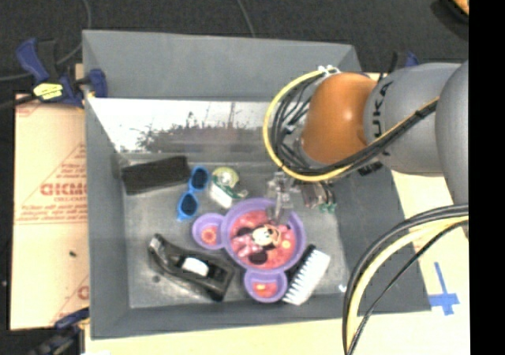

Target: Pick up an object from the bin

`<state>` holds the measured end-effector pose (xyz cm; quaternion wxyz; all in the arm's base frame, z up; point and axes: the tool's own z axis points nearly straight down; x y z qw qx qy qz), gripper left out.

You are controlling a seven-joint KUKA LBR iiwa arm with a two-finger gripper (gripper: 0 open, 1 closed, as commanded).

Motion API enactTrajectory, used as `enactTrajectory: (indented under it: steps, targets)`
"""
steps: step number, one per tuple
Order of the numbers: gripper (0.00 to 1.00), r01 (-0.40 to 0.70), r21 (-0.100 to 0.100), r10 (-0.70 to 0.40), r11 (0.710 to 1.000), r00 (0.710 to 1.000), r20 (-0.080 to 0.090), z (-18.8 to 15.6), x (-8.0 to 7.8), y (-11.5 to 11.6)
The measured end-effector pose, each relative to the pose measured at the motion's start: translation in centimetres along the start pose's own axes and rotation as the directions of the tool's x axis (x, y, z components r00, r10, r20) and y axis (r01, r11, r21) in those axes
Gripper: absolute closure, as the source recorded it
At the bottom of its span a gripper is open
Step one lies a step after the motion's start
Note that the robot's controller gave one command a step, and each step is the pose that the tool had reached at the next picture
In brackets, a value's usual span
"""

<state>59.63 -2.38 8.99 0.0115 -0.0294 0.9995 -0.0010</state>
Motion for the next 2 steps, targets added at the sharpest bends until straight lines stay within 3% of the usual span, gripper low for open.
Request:
enactTrajectory:
  steps: [2]
  targets:
    - [1.0,0.0,0.0,0.0,1.0,1.0,-0.009,-3.3,0.2,0.0]
